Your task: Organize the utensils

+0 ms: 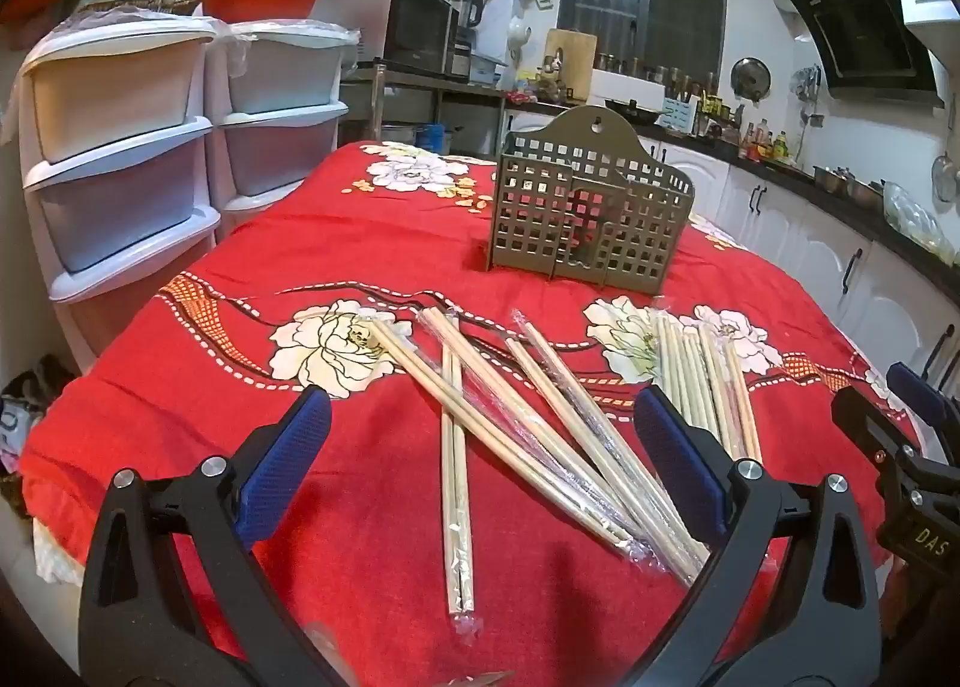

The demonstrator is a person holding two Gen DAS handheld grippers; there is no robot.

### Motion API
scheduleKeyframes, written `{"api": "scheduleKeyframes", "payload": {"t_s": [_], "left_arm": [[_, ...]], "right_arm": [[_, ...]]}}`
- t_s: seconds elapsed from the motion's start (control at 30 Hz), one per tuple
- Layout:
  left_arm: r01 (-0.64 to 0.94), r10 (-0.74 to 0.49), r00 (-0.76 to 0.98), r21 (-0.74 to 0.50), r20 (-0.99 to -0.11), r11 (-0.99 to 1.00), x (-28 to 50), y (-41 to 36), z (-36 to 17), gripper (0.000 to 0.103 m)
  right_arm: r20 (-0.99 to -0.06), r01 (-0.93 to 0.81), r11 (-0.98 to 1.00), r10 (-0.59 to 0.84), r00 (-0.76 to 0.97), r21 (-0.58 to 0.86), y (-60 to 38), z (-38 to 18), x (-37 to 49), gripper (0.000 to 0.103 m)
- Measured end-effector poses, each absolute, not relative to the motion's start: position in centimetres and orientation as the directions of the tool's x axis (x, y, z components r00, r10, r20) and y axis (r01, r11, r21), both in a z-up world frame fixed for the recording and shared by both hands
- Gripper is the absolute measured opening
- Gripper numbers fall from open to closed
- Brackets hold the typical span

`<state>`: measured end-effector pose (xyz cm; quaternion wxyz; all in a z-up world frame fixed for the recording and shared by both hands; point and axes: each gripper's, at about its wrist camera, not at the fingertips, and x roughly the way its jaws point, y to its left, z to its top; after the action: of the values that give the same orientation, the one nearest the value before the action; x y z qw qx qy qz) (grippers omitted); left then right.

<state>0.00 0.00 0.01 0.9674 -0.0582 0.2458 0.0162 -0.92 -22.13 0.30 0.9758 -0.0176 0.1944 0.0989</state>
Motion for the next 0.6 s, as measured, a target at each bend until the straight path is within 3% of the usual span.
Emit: {"api": "scheduleKeyframes", "payload": {"t_s": [0.6], "left_arm": [[-0.056,-0.001,0.880,-0.107,-0.476,0.993,-0.11,0.03,0.20,0.093]], "right_arm": [[-0.384,-0.199,0.980,0.188,0.904,0.011,-22.15,0.22,-1.02,0.097]]}}
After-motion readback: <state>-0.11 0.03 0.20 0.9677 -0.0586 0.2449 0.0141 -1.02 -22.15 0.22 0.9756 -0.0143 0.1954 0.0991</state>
